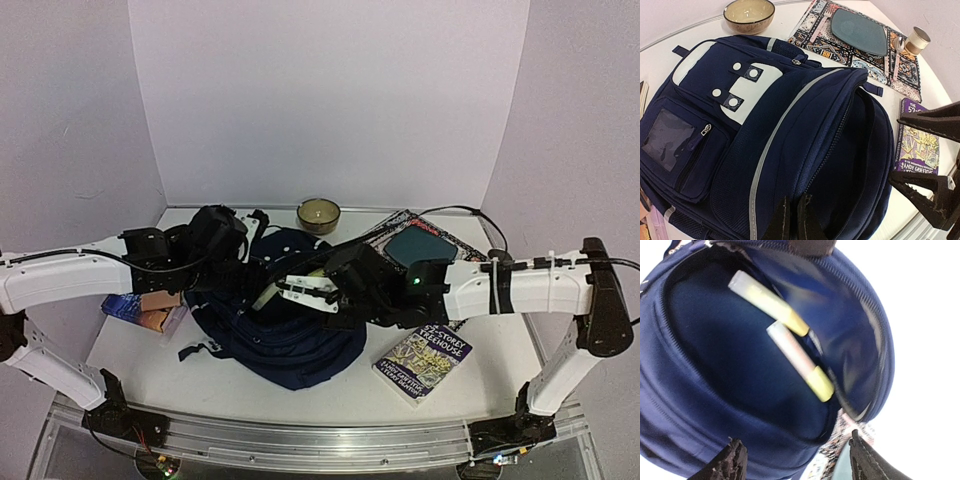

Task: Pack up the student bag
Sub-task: Place the pen in the upper front pocket of the bag, then pick up the pen at the center of the board.

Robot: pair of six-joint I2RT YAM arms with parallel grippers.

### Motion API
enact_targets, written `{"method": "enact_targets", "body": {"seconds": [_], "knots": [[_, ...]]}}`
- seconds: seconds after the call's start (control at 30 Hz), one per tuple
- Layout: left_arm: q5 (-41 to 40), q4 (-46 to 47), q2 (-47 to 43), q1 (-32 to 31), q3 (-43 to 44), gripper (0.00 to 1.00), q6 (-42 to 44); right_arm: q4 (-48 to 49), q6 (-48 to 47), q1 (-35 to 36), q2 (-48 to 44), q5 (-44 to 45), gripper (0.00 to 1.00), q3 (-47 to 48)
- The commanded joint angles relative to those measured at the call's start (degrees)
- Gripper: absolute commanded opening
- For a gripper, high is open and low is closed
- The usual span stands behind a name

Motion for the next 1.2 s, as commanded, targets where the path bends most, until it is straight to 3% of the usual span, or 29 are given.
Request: {"method": "enact_targets", "body": {"seconds": [0.0,0.1,0.27,0.5,0.73,0.87,1.17], "knots": [[-2.3,5.8,0.8,0.3,-0.9,0.0,-0.5,2.5,8.4,-0.2,-5.0,-1.9,0.72,-3.6],[-1.1,7.0,1.8,0.3,-2.1,0.0,-0.9,5.0,11.2,-0.7,-7.5,-3.4,0.72,-6.1],[1.4,8.2,3.1,0.3,-3.2,0.12,-1.2,9.5,15.3,-1.0,-10.3,-3.6,0.75,-10.2],[2.8,7.6,0.1,0.3,-4.0,0.49,-1.8,11.5,17.4,-1.0,-10.7,-2.6,0.75,-12.5],[1.2,1.5,-3.2,0.8,-4.5,0.74,-4.4,15.1,19.0,-1.5,-12.0,-4.4,0.79,-15.3],[-0.2,-2.8,-5.1,2.8,-6.9,0.79,-7.1,16.6,20.5,-2.2,-12.9,-5.4,0.82,-16.2],[2.2,-5.6,-7.8,13.7,-14.9,0.8,-10.0,18.0,25.3,-5.5,-13.5,-6.0,0.84,-17.5]]}}
